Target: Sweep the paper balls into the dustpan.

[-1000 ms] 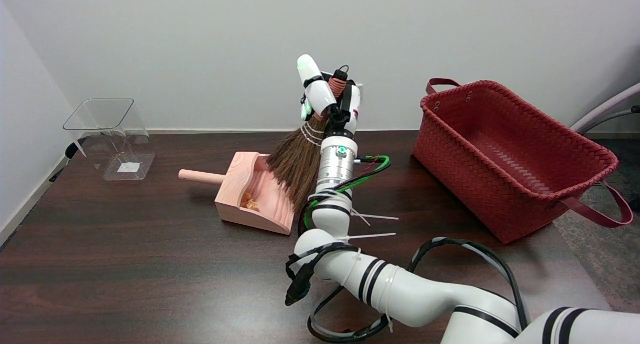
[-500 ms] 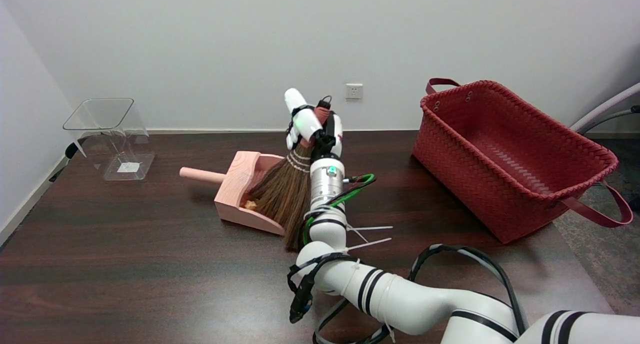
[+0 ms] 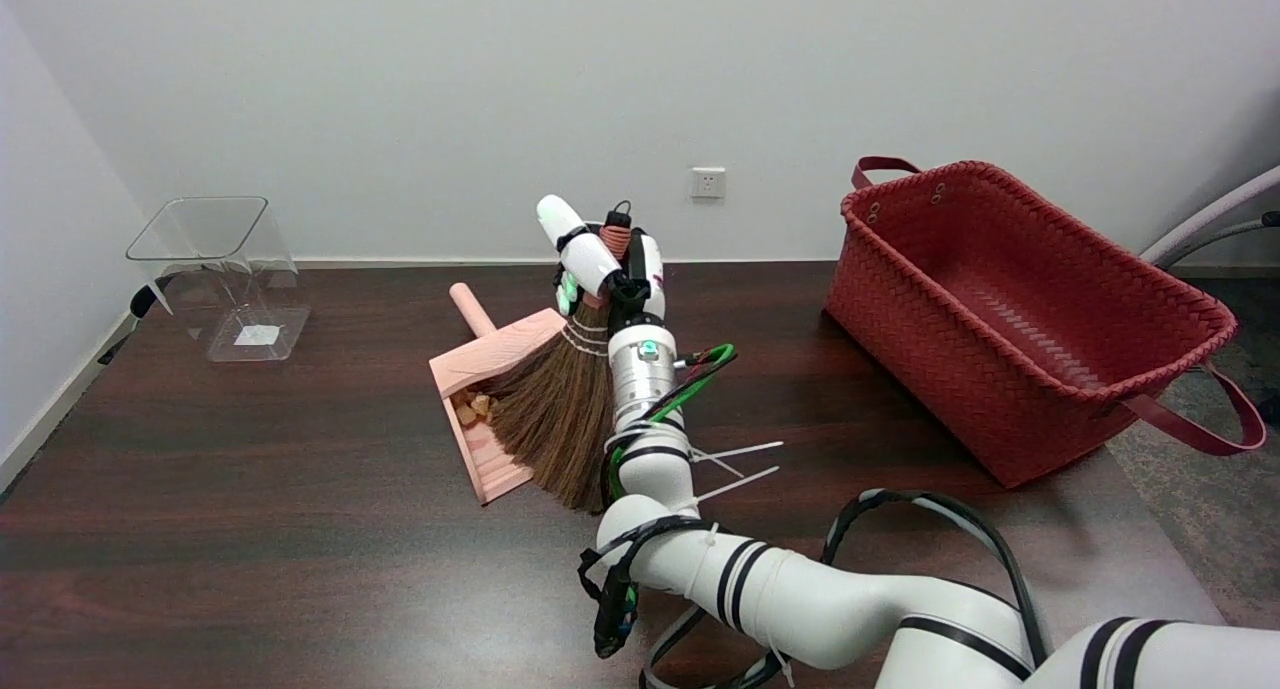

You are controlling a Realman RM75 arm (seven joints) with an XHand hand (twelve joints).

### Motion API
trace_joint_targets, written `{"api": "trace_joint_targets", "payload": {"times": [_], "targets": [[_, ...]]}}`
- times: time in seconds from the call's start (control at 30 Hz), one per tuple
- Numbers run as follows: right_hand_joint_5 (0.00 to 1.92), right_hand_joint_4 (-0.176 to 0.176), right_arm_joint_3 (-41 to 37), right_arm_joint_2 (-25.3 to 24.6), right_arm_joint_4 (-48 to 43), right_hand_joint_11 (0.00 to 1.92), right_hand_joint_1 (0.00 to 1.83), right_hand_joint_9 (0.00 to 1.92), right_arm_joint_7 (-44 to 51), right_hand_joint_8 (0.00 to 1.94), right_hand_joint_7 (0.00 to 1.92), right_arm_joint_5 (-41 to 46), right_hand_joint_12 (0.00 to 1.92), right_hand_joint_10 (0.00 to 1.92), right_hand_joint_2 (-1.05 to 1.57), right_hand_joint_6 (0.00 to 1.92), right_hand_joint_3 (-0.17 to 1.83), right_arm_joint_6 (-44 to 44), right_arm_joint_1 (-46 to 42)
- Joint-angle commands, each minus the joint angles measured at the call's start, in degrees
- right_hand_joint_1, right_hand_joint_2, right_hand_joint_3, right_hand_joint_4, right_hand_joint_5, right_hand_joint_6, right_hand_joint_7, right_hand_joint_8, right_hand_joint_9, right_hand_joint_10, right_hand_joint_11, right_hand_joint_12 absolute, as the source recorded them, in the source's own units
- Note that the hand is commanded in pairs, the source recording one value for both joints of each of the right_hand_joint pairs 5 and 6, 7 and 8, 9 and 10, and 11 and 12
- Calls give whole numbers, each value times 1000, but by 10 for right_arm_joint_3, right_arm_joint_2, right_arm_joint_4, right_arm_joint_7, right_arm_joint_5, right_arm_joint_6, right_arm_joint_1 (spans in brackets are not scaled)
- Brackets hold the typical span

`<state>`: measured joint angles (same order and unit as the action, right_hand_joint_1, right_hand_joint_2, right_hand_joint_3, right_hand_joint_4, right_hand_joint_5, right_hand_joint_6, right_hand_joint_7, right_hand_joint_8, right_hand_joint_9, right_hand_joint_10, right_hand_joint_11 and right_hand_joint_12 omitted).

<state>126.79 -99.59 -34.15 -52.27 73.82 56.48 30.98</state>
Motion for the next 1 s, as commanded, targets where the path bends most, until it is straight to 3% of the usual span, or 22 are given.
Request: {"api": "trace_joint_targets", "payload": {"times": [0.03, 0.37, 1.0], "targets": [[1920, 0, -4, 23, -61, 1920, 648, 1920, 54, 1920, 1920, -49, 1920, 1920, 1571, 1920, 68, 47, 1], [1920, 0, -13, 50, -165, 1920, 679, 1920, 134, 1920, 1920, -44, 1920, 1920, 1571, 1920, 66, 49, -23], [1920, 0, -14, 63, -235, 1920, 705, 1920, 188, 1920, 1920, -50, 1920, 1920, 1571, 1920, 126, 61, -51]]}}
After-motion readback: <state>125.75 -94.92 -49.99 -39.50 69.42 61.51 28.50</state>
